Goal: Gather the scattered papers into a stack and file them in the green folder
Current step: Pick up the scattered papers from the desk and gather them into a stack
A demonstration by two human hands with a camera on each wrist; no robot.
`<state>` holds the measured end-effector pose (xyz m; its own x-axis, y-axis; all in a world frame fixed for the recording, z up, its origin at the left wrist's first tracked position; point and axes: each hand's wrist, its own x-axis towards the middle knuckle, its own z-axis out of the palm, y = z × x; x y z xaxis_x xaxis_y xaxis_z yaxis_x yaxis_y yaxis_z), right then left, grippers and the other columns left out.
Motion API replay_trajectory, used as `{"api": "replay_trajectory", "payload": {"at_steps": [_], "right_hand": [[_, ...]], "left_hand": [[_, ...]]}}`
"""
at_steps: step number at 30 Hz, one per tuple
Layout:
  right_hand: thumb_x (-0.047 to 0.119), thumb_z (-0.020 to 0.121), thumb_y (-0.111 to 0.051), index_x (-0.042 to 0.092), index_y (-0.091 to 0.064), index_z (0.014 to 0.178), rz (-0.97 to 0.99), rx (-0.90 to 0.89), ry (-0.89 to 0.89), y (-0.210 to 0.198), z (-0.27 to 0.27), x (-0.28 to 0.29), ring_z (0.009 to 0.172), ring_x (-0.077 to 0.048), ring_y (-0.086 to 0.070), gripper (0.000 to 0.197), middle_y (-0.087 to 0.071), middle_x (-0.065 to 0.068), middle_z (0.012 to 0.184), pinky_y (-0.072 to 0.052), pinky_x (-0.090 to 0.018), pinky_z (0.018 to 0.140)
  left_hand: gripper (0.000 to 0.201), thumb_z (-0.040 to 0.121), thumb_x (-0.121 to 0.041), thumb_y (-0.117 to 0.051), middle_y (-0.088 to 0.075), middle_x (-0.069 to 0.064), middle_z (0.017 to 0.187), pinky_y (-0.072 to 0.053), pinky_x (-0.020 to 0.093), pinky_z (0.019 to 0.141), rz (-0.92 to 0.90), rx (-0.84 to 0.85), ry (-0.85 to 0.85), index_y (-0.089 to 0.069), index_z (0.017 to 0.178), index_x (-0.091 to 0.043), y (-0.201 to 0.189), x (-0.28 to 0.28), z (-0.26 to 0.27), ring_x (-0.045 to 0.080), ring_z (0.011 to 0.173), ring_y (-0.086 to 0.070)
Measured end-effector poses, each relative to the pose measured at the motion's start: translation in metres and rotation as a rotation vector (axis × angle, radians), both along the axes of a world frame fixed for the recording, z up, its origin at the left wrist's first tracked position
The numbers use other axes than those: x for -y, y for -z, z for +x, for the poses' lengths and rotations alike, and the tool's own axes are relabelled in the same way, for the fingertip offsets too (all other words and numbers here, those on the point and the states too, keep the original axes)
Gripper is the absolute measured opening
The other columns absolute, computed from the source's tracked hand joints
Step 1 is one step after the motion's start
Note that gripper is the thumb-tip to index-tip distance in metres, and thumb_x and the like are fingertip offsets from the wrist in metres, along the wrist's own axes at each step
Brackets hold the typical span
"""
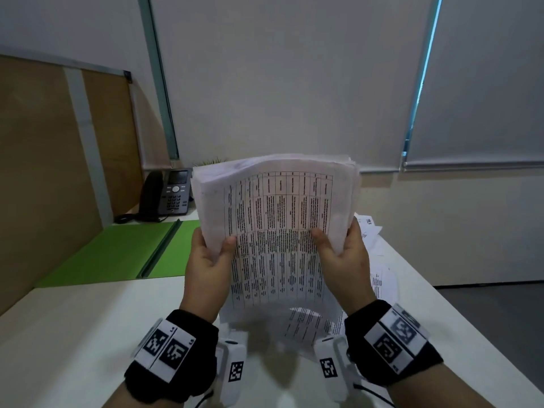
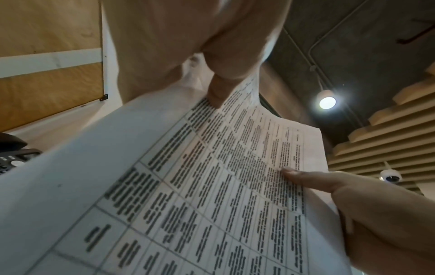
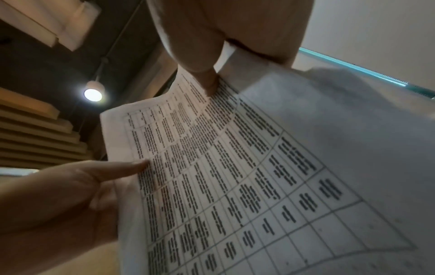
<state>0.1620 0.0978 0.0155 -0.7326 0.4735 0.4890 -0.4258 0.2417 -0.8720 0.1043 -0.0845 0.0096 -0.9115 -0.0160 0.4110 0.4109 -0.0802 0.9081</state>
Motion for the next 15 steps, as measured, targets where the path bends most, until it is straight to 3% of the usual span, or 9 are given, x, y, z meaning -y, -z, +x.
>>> {"api": "replay_trajectory", "payload": {"at_steps": [2, 5, 8, 10, 13, 15], "right_hand": [[0.022, 0.091, -0.058, 0.022, -0.039, 0.115, 0.035, 0.059, -0.002, 0.006, 0.000, 0.003, 0.076, 0.001, -0.058, 0.031, -0.058, 0.010, 0.092, -0.046, -0.005, 0.052], [0.020, 0.094, -0.055, 0.021, -0.035, 0.114, 0.088, 0.218, -0.049, 0.016, -0.001, 0.001, 0.078, 0.002, -0.055, 0.028, -0.056, 0.010, 0.092, -0.043, -0.002, 0.050], [0.018, 0.096, -0.051, 0.017, -0.034, 0.123, 0.103, 0.318, -0.070, 0.015, 0.001, -0.004, 0.075, 0.000, -0.053, 0.032, -0.054, 0.008, 0.092, -0.040, -0.001, 0.044], [0.017, 0.096, -0.051, 0.017, -0.035, 0.126, 0.122, 0.362, -0.073, 0.010, 0.002, -0.007, 0.075, -0.001, -0.052, 0.035, -0.055, 0.005, 0.095, -0.040, -0.002, 0.044], [0.020, 0.092, -0.059, 0.021, -0.035, 0.126, 0.207, 0.468, -0.082, 0.003, 0.002, -0.017, 0.082, -0.006, -0.057, 0.041, -0.057, 0.003, 0.104, -0.045, -0.011, 0.059], [0.024, 0.086, -0.066, 0.022, -0.038, 0.124, 0.269, 0.624, -0.099, 0.001, -0.001, -0.033, 0.089, -0.012, -0.059, 0.048, -0.058, 0.002, 0.108, -0.047, -0.022, 0.071]], "left_hand": [[0.028, 0.091, -0.014, -0.058, -0.060, -0.013, 0.102, -0.046, 0.019, 0.074, -0.063, 0.027, 0.016, -0.040, 0.104, -0.030, 0.007, -0.001, 0.000, -0.004, 0.086, -0.060], [0.033, 0.091, -0.011, -0.057, -0.058, -0.008, 0.104, -0.045, 0.023, 0.074, -0.178, 0.125, 0.065, -0.034, 0.114, -0.017, 0.019, -0.002, -0.001, 0.005, 0.091, -0.058], [0.027, 0.094, -0.011, -0.053, -0.056, -0.009, 0.102, -0.041, 0.021, 0.071, -0.206, 0.143, 0.038, -0.036, 0.112, -0.021, 0.024, 0.000, -0.005, -0.003, 0.086, -0.054], [0.026, 0.094, -0.011, -0.052, -0.056, -0.007, 0.104, -0.040, 0.020, 0.067, -0.230, 0.126, 0.021, -0.038, 0.112, -0.025, 0.023, 0.001, -0.007, 0.000, 0.084, -0.054], [0.030, 0.094, -0.010, -0.052, -0.059, -0.006, 0.107, -0.042, 0.026, 0.082, -0.242, 0.110, 0.020, -0.041, 0.113, -0.030, 0.021, 0.001, -0.008, 0.015, 0.093, -0.058], [0.031, 0.094, -0.008, -0.051, -0.062, -0.010, 0.101, -0.043, 0.030, 0.085, -0.224, 0.108, 0.017, -0.043, 0.110, -0.034, 0.020, 0.003, -0.007, 0.015, 0.093, -0.060]]}}
